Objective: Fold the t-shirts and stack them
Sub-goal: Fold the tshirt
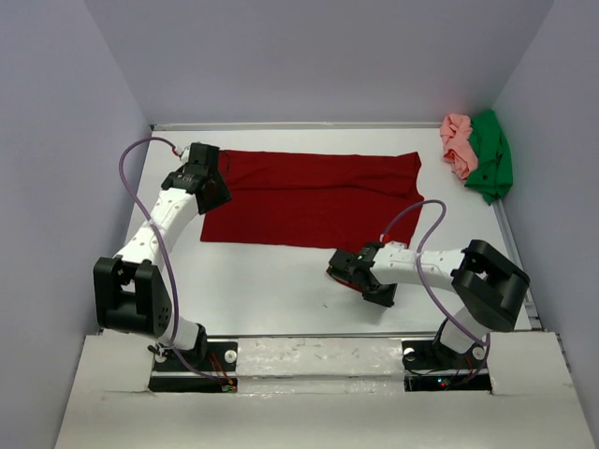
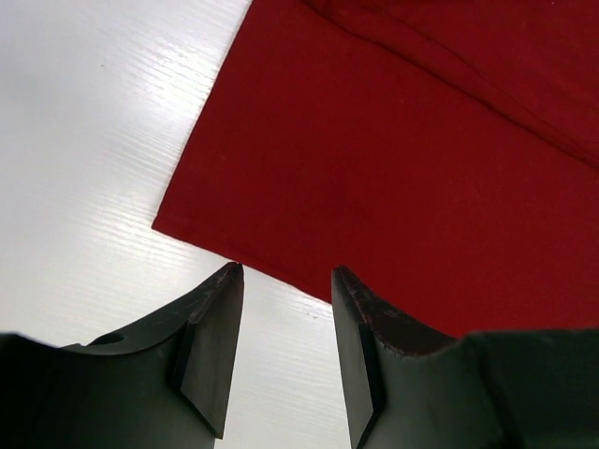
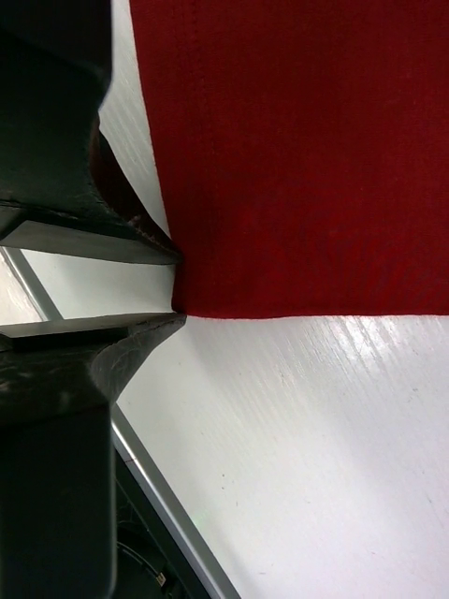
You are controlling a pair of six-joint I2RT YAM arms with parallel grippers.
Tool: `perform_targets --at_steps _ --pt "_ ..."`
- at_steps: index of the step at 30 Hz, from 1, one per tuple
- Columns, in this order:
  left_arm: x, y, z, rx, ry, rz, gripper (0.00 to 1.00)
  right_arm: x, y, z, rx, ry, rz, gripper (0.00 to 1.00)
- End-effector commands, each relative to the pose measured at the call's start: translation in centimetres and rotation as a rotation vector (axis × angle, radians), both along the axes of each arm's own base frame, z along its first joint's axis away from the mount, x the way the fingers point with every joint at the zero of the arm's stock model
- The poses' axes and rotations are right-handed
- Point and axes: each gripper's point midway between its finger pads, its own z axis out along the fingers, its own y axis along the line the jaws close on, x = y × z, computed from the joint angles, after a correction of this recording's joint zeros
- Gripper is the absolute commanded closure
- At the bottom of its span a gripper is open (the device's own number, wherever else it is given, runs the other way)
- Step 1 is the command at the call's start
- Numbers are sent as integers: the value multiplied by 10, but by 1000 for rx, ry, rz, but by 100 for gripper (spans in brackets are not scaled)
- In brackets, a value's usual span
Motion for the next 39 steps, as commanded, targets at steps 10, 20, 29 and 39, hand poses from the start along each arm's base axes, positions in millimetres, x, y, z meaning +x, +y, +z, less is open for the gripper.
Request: perform_targets --at_steps 10,20,29,39 --pt "-5 -7 1 7 -26 -40 48 11 6 -16 -9 -52 -11 94" --pt "-8 -5 -8 31 -4 -27 48 21 3 11 -66 -110 3 100" --pt "-11 7 -37 131 94 21 47 49 7 93 -69 -292 47 100" --pt "-14 8 -53 169 153 60 34 55 5 97 -87 -322 91 100"
